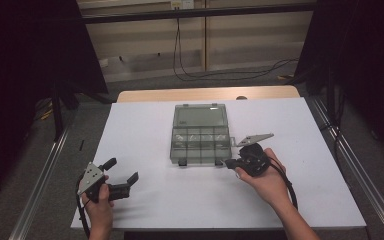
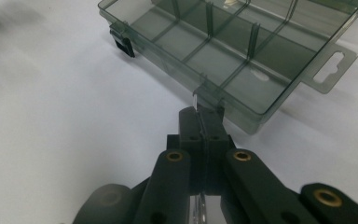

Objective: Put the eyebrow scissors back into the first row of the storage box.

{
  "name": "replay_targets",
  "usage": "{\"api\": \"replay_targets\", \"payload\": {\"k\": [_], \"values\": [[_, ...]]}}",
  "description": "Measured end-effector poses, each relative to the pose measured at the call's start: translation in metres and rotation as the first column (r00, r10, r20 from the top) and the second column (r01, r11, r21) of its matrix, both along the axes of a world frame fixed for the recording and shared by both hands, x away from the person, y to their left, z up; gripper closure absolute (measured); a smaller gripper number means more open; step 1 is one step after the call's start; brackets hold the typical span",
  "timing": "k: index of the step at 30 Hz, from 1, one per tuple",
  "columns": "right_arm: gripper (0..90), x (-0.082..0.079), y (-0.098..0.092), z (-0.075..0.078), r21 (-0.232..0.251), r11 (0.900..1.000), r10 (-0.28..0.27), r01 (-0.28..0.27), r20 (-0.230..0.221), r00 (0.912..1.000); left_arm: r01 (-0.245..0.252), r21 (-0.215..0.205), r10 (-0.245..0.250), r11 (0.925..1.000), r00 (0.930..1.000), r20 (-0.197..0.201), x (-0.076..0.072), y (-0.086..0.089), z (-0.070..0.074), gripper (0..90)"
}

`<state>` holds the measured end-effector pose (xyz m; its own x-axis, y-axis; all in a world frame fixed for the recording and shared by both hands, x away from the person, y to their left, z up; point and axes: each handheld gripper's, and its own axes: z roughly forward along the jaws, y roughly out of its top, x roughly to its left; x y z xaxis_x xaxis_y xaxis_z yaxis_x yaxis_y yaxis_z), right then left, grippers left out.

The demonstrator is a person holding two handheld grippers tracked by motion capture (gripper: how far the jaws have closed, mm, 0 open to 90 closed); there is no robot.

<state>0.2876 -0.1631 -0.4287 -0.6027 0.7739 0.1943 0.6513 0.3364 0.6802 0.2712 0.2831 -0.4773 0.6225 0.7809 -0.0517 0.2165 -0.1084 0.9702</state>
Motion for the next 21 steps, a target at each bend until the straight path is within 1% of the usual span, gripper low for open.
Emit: {"api": "replay_targets", "payload": {"k": [1,2,3,4,10,11,13,14,18,19,20,21], "values": [[90.0,0.001,0.000,0.000,-0.002,1.000,0.003,-0.003,0.004,1.0000,-0.001,-0.003,0.001,1.0000,1.0000,0.001,0.000,0.000,0.000,1.6],[90.0,0.003,0.000,0.001,0.009,1.000,0.001,-0.001,0.000,1.0000,-0.002,0.001,0.002,1.0000,1.0000,0.003,0.000,0.000,0.000,1.7],[90.0,0.005,0.000,0.001,0.006,1.000,0.004,-0.004,0.012,0.9999,-0.002,0.000,0.002,1.0000,1.0000,0.003,0.000,0.000,0.000,1.6],[90.0,0.005,0.001,0.002,0.010,1.000,0.003,-0.003,0.007,1.0000,-0.003,-0.002,0.003,1.0000,1.0000,0.003,0.000,0.000,0.000,1.6],[90.0,0.011,0.001,0.005,0.013,1.000,-0.001,0.000,0.014,0.9999,-0.007,0.002,0.007,1.0000,1.0000,0.001,0.000,0.000,0.000,1.6],[90.0,0.012,0.001,0.006,0.020,1.000,-0.003,0.003,0.018,0.9998,-0.006,0.002,0.006,1.0000,1.0000,0.001,0.000,0.000,0.000,1.7],[90.0,0.014,0.001,0.007,0.017,1.000,0.000,0.000,0.015,0.9999,-0.008,-0.001,0.008,1.0000,1.0000,0.001,0.000,0.000,0.000,1.7],[90.0,0.015,0.000,0.007,0.023,1.000,-0.001,0.000,0.015,0.9999,-0.002,-0.007,0.002,1.0000,1.0000,0.000,0.000,0.000,0.000,1.6],[90.0,0.018,0.001,0.009,0.019,1.000,-0.004,0.004,0.012,0.9999,-0.003,-0.007,0.003,1.0000,1.0000,0.001,0.000,0.000,0.000,1.7],[90.0,0.019,0.001,0.010,0.018,1.000,-0.001,0.001,0.015,0.9999,-0.003,-0.006,0.003,1.0000,1.0000,0.002,0.000,0.000,0.000,1.7],[90.0,0.020,0.001,0.010,0.017,1.000,-0.008,0.008,0.009,0.9999,0.000,0.007,0.000,1.0000,1.0000,0.002,0.000,0.000,0.000,1.7],[90.0,0.021,0.001,0.011,0.016,1.000,-0.002,0.002,0.018,0.9998,-0.001,0.017,0.001,0.9999,1.0000,0.005,0.000,0.000,0.000,1.6]]}}
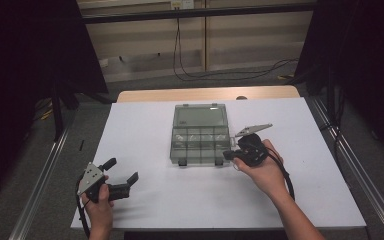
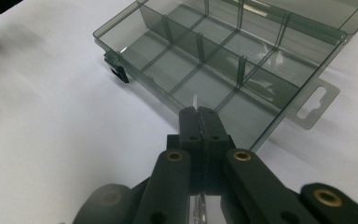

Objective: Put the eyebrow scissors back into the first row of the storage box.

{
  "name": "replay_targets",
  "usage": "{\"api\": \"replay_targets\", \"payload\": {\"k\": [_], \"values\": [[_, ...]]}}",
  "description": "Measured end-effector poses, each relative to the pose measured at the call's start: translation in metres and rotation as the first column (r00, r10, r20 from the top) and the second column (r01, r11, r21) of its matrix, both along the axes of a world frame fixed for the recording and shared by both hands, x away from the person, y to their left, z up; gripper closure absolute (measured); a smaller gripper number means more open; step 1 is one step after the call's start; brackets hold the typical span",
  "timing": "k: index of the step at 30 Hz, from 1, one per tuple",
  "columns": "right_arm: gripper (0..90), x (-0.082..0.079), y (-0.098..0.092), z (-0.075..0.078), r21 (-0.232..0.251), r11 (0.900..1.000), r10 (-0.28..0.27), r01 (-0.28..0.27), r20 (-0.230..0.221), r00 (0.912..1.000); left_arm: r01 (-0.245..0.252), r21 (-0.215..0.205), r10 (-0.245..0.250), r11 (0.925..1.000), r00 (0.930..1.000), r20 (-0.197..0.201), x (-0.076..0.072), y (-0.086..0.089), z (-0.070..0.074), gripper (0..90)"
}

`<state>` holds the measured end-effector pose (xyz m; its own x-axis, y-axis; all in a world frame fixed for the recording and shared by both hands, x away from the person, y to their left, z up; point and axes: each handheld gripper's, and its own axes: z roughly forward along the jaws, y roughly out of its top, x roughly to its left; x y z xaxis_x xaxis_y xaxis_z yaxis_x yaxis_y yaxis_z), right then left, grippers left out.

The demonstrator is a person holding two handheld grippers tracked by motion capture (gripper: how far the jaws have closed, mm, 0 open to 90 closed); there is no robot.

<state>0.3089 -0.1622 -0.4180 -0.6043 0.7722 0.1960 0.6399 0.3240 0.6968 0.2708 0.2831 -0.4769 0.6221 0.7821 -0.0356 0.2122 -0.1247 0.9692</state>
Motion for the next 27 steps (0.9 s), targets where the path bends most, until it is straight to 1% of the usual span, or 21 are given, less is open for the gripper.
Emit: {"api": "replay_targets", "payload": {"k": [1,2,5,7,11,12,13,14,15,16,17,18,19,22,23,27], "values": [[90.0,0.001,0.000,0.001,0.008,1.000,0.000,0.000,-0.003,1.0000,0.002,0.004,-0.002,1.0000,1.0000,0.000,0.000,0.000,0.000,1.6],[90.0,0.002,0.000,0.001,0.013,1.000,0.002,-0.002,0.000,1.0000,0.001,-0.001,-0.001,1.0000,1.0000,-0.002,0.000,-0.001,0.000,1.6],[90.0,0.006,0.002,0.003,0.000,1.000,-0.001,0.001,0.001,1.0000,0.000,0.002,0.000,1.0000,1.0000,0.000,0.000,0.000,0.000,1.6],[90.0,0.007,0.003,0.003,0.007,1.000,0.003,-0.003,0.004,1.0000,0.001,0.001,-0.001,1.0000,1.0000,0.000,0.000,0.000,0.000,1.6],[90.0,0.012,0.004,0.006,0.002,1.000,0.003,-0.003,0.007,1.0000,-0.002,0.003,0.002,1.0000,1.0000,-0.001,0.000,0.000,0.000,1.7],[90.0,0.013,0.005,0.007,0.013,1.000,0.007,-0.007,0.008,0.9999,0.001,0.000,-0.001,1.0000,1.0000,0.000,0.000,0.000,0.000,1.6],[90.0,0.014,0.005,0.007,0.002,1.000,0.005,-0.005,0.014,0.9999,0.001,0.001,-0.001,1.0000,1.0000,0.001,0.000,0.000,0.000,1.7],[90.0,0.015,0.006,0.008,0.009,1.000,0.005,-0.005,0.010,0.9999,0.001,0.000,-0.001,1.0000,1.0000,0.001,0.000,0.000,0.000,1.7],[90.0,0.017,0.006,0.008,0.002,1.000,0.004,-0.004,0.011,0.9999,0.001,0.001,-0.001,1.0000,1.0000,0.001,0.000,0.000,0.000,1.7],[90.0,0.018,0.007,0.008,0.009,1.000,0.002,-0.002,0.007,1.0000,0.001,0.002,-0.001,1.0000,1.0000,0.001,0.000,0.000,0.000,1.7],[90.0,0.019,0.007,0.008,0.000,1.000,0.008,-0.008,0.014,0.9999,0.001,0.001,-0.001,1.0000,1.0000,0.001,0.000,0.000,0.000,1.6],[90.0,0.021,0.007,0.008,0.012,1.000,0.009,-0.010,0.013,0.9999,0.001,0.002,-0.001,1.0000,1.0000,0.001,0.000,0.000,0.000,1.7],[90.0,0.022,0.008,0.008,0.007,1.000,0.006,-0.006,0.015,0.9999,0.001,0.002,-0.001,1.0000,1.0000,0.001,0.000,0.000,0.000,1.7],[90.0,0.025,0.008,0.009,0.016,1.000,0.007,-0.007,0.017,0.9998,-0.002,0.005,0.002,1.0000,1.0000,0.000,0.000,0.000,0.000,1.7],[90.0,0.026,0.009,0.010,0.009,1.000,-0.001,0.001,0.016,0.9999,0.001,0.002,-0.001,1.0000,1.0000,0.001,0.000,0.000,0.000,1.6],[90.0,0.030,0.009,0.012,0.014,1.000,-0.001,0.001,0.014,0.9999,0.000,0.003,0.000,1.0000,1.0000,0.002,0.000,0.000,0.000,1.7]]}}
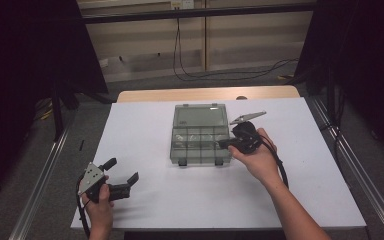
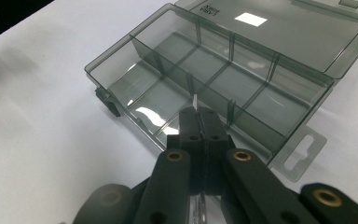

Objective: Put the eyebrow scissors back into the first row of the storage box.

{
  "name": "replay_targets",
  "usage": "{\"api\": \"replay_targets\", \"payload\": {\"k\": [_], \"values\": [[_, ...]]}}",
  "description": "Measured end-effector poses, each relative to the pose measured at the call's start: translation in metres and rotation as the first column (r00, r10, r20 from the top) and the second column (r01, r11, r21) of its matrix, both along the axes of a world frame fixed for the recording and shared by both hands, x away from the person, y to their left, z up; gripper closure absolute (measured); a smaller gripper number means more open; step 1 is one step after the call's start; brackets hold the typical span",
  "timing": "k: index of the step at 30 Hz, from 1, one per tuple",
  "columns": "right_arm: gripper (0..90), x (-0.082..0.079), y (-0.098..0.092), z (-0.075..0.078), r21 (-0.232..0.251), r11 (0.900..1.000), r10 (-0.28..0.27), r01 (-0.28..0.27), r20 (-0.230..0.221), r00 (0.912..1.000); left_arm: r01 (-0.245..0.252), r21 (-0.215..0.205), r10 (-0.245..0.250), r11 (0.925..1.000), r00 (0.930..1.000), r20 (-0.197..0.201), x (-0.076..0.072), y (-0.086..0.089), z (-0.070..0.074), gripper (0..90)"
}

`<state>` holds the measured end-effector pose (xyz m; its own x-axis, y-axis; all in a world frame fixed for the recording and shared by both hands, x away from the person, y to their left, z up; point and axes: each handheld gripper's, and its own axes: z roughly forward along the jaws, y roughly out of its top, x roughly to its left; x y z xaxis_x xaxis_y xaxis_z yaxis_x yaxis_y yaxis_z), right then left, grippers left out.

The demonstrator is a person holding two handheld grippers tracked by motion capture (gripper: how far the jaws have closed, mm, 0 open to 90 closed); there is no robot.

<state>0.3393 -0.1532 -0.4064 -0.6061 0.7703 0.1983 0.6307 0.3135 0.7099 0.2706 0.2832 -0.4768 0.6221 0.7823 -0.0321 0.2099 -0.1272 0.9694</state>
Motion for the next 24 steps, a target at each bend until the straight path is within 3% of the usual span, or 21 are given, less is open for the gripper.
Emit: {"api": "replay_targets", "payload": {"k": [24], "values": [[90.0,0.034,0.016,0.000,-0.011,0.999,0.030,-0.030,-0.004,0.9995,0.003,-0.024,-0.003,0.9997,1.0000,-0.003,0.000,-0.001,0.000,1.7]]}}
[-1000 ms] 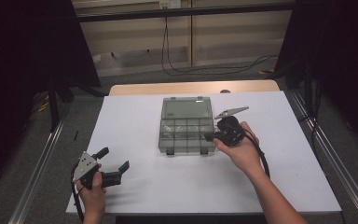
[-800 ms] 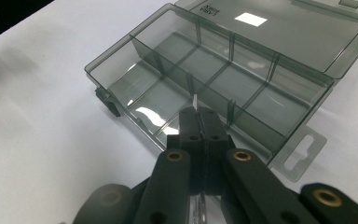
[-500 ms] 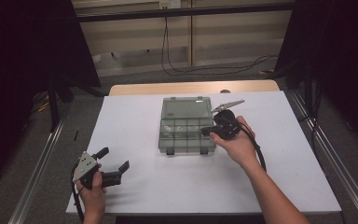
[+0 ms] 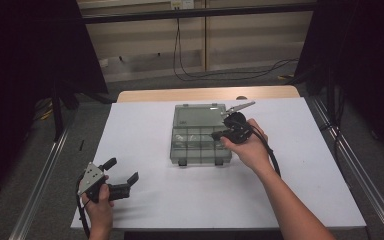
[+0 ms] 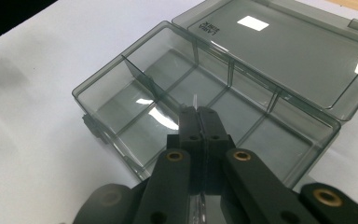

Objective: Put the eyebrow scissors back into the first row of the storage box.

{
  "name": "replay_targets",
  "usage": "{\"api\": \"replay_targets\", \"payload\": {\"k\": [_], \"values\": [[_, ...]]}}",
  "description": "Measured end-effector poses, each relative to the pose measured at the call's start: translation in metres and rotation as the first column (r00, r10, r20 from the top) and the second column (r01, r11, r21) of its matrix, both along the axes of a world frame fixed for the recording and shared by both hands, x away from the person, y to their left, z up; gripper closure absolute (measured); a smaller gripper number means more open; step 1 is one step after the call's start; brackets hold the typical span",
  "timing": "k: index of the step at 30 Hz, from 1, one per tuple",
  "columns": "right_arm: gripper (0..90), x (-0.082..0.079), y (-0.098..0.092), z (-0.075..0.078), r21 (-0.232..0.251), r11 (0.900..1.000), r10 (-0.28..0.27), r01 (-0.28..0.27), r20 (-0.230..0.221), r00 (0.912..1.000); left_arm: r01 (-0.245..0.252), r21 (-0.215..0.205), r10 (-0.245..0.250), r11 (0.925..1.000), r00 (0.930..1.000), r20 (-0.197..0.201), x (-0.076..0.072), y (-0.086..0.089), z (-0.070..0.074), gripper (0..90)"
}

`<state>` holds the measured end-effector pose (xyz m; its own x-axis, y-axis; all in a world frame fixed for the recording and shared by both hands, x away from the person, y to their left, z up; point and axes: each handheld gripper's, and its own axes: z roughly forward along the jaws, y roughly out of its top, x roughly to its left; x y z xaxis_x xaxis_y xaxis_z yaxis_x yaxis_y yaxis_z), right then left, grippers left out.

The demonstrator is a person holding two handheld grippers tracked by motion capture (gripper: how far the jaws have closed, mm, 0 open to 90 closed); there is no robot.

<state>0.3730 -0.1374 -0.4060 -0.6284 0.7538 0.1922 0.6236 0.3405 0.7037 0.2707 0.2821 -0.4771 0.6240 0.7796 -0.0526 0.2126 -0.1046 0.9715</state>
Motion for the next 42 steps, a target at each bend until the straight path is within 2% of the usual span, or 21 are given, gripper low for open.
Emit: {"api": "replay_targets", "payload": {"k": [8,9,19,22,26,32,36,37,39,42], "values": [[90.0,0.010,0.006,-0.003,-0.016,1.000,0.002,-0.002,0.003,1.0000,-0.002,0.001,0.002,1.0000,1.0000,0.002,0.000,0.001,0.000,1.7],[90.0,0.012,0.006,-0.004,-0.004,1.000,0.016,-0.016,0.008,0.9998,-0.002,0.001,0.002,1.0000,1.0000,0.002,0.000,0.001,0.000,1.6],[90.0,0.025,0.015,-0.010,-0.013,0.999,0.038,-0.037,0.035,0.9987,0.001,0.009,-0.001,1.0000,1.0000,0.004,0.001,0.002,0.000,1.6],[90.0,0.028,0.019,-0.011,-0.021,0.999,0.032,-0.032,0.026,0.9991,0.003,0.006,-0.003,1.0000,1.0000,0.003,0.001,0.002,0.000,1.7],[90.0,0.033,0.022,-0.014,-0.020,0.999,0.049,-0.048,0.058,0.9971,0.003,0.006,-0.003,1.0000,1.0000,0.003,0.001,0.002,0.000,1.7],[90.0,0.038,0.028,-0.016,-0.032,0.998,0.058,-0.056,0.068,0.9960,0.004,-0.003,-0.004,1.0000,1.0000,0.003,0.000,0.002,0.000,1.7],[90.0,0.042,0.029,-0.020,-0.045,0.995,0.089,-0.084,0.114,0.9896,0.004,-0.004,-0.004,1.0000,1.0000,0.003,0.000,0.002,0.000,1.6],[90.0,0.043,0.030,-0.021,-0.059,0.995,0.089,-0.083,0.120,0.9888,0.004,-0.003,-0.004,1.0000,1.0000,0.004,0.000,0.002,0.000,1.6],[90.0,0.045,0.030,-0.022,-0.051,0.994,0.097,-0.092,0.120,0.9880,0.004,-0.004,-0.004,1.0000,1.0000,0.003,0.000,0.002,0.000,1.7],[90.0,0.048,0.031,-0.026,-0.079,0.992,0.105,-0.095,0.129,0.9861,0.005,0.001,-0.005,1.0000,1.0000,0.003,0.001,0.002,0.000,1.6]]}}
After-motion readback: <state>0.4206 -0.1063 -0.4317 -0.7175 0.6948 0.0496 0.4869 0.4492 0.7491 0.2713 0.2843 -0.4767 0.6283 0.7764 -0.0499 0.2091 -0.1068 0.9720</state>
